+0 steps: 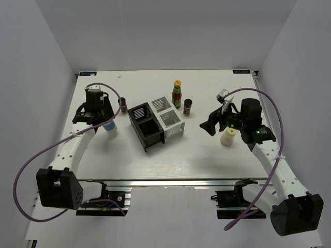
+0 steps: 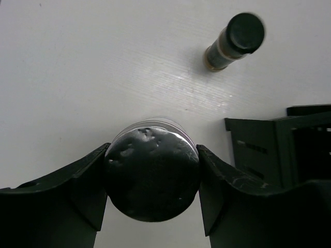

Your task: Organize the condiment bottles

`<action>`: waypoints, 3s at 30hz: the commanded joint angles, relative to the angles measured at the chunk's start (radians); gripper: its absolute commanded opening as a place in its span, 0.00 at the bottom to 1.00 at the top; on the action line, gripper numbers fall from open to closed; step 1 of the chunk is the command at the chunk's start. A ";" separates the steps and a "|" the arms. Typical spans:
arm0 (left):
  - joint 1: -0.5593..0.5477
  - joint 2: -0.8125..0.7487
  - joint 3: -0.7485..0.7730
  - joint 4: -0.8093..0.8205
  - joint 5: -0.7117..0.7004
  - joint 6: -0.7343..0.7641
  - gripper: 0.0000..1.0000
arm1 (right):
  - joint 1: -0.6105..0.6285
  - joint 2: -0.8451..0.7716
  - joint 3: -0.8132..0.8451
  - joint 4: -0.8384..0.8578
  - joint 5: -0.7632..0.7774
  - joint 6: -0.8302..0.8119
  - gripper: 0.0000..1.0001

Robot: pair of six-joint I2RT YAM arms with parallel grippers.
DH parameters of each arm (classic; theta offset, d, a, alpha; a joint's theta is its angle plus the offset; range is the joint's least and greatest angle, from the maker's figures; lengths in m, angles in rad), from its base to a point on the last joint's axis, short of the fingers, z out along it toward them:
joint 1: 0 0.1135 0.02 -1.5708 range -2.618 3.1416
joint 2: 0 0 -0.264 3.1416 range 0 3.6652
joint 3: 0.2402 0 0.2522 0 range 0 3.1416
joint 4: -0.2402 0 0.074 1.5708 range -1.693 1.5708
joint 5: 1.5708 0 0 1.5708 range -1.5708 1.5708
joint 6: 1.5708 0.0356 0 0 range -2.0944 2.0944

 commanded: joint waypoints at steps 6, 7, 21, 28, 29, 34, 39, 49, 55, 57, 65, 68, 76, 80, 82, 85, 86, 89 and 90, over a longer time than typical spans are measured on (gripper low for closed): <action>-0.032 -0.129 0.153 -0.059 0.056 -0.039 0.00 | 0.003 0.002 -0.002 0.020 -0.001 -0.008 0.89; -0.038 -0.132 0.163 -0.066 0.053 -0.042 0.00 | 0.003 0.002 -0.002 0.020 -0.001 -0.007 0.89; -0.293 -0.038 0.426 -0.152 -0.081 -0.074 0.00 | 0.003 0.014 -0.005 0.014 -0.003 -0.005 0.89; -0.345 0.061 0.487 -0.124 -0.084 -0.065 0.00 | 0.003 0.016 -0.005 0.016 -0.005 -0.005 0.89; -0.348 0.071 0.489 -0.119 -0.082 -0.063 0.00 | 0.003 0.016 -0.005 0.016 -0.005 -0.005 0.89; -0.378 0.138 0.513 -0.107 -0.085 -0.057 0.00 | 0.003 0.017 -0.005 0.013 -0.006 -0.007 0.89; -0.392 0.175 0.530 -0.101 -0.091 -0.052 0.00 | 0.003 0.016 -0.005 0.013 -0.006 -0.007 0.89; -0.394 0.209 0.506 -0.095 -0.092 -0.036 0.00 | 0.003 0.019 -0.003 0.010 -0.005 -0.010 0.89; -0.394 0.264 0.489 -0.095 -0.078 -0.013 0.00 | 0.003 0.019 -0.002 0.008 -0.008 -0.013 0.89; -0.394 0.279 0.478 -0.084 -0.084 -0.006 0.00 | 0.003 0.019 -0.002 0.008 -0.008 -0.013 0.89; -0.394 0.352 0.444 -0.043 -0.101 0.010 0.05 | 0.003 0.022 -0.003 0.007 -0.006 -0.014 0.89; -0.394 0.370 0.431 -0.033 -0.104 0.006 0.19 | 0.003 0.023 -0.003 0.007 -0.005 -0.016 0.89; -0.394 0.333 0.374 -0.010 -0.095 -0.006 0.86 | 0.003 0.037 -0.002 -0.001 -0.011 -0.033 0.89; -0.394 0.298 0.360 -0.010 -0.082 -0.003 0.97 | 0.004 0.043 -0.002 -0.006 -0.011 -0.045 0.89; -0.394 0.278 0.364 -0.015 -0.078 0.001 0.98 | 0.003 0.046 -0.002 -0.006 -0.014 -0.050 0.89; -0.394 0.235 0.372 -0.023 -0.072 0.006 0.98 | 0.004 0.048 -0.009 -0.001 -0.015 -0.059 0.89; -0.394 0.218 0.380 -0.024 -0.073 0.009 0.98 | 0.003 0.048 -0.012 0.008 -0.015 -0.060 0.89; -0.394 0.137 0.363 -0.006 -0.101 0.029 0.98 | 0.003 0.045 -0.040 0.054 0.003 -0.060 0.89; -0.394 0.113 0.348 0.005 -0.107 0.033 0.98 | 0.006 0.048 -0.040 0.066 0.017 -0.045 0.89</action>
